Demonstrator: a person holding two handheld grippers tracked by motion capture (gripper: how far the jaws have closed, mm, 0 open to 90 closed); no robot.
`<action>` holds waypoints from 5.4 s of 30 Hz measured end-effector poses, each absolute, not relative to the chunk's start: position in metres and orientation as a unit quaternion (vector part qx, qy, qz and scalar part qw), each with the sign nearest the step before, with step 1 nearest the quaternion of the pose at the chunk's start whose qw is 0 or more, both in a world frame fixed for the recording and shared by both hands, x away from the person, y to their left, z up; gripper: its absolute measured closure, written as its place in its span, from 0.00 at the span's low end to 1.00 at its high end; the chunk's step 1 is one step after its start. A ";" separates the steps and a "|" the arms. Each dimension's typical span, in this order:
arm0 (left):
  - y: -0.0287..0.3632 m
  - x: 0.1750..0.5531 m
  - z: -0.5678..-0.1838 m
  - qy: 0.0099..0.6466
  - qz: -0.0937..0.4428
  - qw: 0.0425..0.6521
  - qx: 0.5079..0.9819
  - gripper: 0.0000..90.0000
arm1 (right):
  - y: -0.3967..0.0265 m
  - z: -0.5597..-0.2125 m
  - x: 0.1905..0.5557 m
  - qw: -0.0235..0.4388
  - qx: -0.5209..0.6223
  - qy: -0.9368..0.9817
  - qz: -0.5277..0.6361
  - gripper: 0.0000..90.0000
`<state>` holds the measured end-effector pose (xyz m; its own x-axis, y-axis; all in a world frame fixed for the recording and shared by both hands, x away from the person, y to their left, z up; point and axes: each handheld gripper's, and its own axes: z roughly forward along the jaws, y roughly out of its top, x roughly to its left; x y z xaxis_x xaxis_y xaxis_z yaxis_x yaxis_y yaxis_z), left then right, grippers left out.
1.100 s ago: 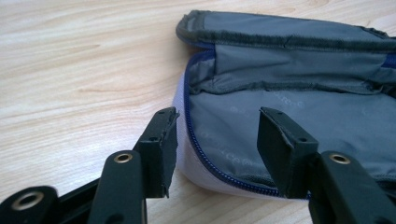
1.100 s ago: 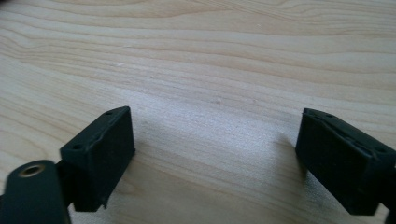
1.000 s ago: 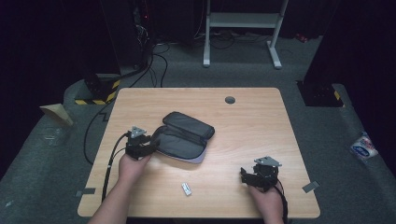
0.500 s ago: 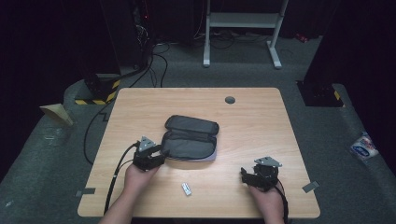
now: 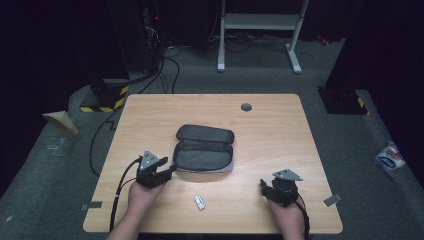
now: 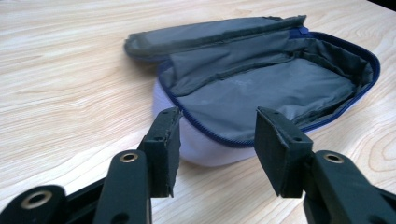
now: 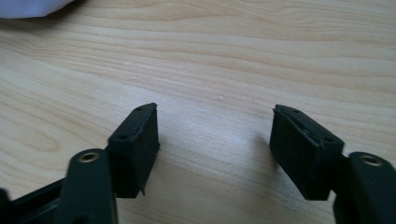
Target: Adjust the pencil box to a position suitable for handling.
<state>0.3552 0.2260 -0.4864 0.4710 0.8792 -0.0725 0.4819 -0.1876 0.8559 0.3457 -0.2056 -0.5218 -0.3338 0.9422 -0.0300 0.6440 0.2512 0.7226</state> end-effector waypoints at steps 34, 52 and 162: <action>0.244 0.387 -0.514 0.528 0.246 0.386 0.715 0.71 | -0.133 -0.486 0.382 0.213 0.508 0.732 0.402 0.46; 0.225 0.381 -0.517 0.507 0.224 0.413 0.723 0.70 | -0.097 -0.499 0.406 0.180 0.520 0.735 0.397 0.65; 0.304 0.325 -0.530 0.543 0.242 0.322 0.737 0.17 | -0.085 -0.517 0.333 0.174 0.379 0.813 0.407 0.52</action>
